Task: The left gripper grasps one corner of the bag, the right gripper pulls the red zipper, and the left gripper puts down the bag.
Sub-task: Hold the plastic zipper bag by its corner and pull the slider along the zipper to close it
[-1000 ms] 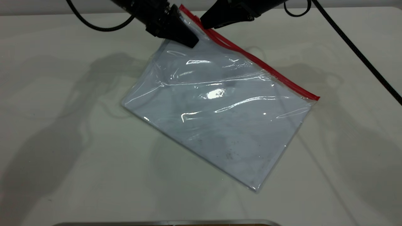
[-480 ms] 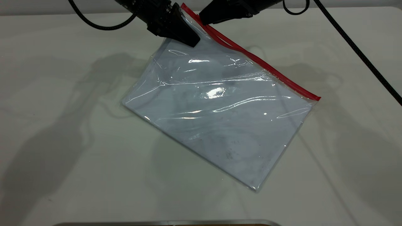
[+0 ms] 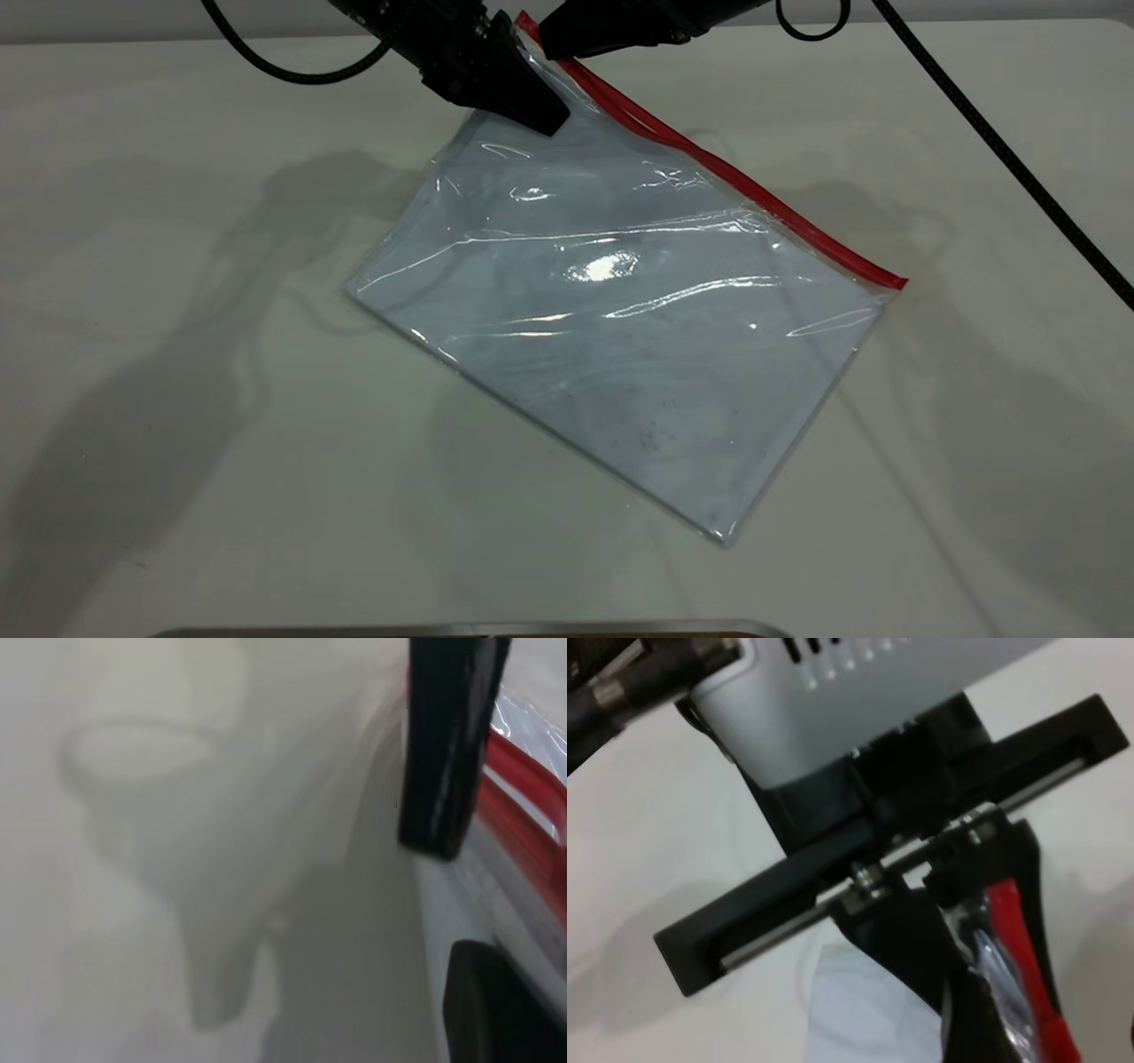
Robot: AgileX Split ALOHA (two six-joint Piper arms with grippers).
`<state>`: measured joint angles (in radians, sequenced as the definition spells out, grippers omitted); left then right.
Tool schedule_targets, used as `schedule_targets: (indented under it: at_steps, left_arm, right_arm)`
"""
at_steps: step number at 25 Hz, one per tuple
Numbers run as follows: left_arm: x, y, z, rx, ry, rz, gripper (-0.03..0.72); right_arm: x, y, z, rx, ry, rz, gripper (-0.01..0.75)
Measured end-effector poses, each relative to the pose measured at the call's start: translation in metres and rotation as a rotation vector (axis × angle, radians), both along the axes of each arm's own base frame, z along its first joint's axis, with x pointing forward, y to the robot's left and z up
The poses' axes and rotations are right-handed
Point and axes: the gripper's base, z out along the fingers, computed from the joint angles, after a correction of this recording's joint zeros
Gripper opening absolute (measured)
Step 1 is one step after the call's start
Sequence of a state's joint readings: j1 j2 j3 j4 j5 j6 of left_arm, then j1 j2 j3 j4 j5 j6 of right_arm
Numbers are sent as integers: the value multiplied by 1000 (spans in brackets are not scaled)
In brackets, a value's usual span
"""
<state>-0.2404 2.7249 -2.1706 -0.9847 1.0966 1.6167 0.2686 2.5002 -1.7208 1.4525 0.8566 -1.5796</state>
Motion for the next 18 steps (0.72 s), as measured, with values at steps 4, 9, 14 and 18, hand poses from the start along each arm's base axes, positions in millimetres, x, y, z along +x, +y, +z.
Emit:
schedule_targets:
  at_steps: [4,9,14,18]
  left_arm:
    - [-1,-3,0,1,5,-1,53]
    - [-1,-3,0,2,8,3,53]
    - [-1,-3,2,2,8,3,53]
    - [-2,-3,3,-2,13,-4,52]
  right_arm:
    - [-2,5,0,-6,-12,17,459]
    - [-2,4,-1,-11,-15,17,322]
    - [-3,4,-2,-26,-19,31,40]
    - [-4,4,-2,-34,-23,48,30]
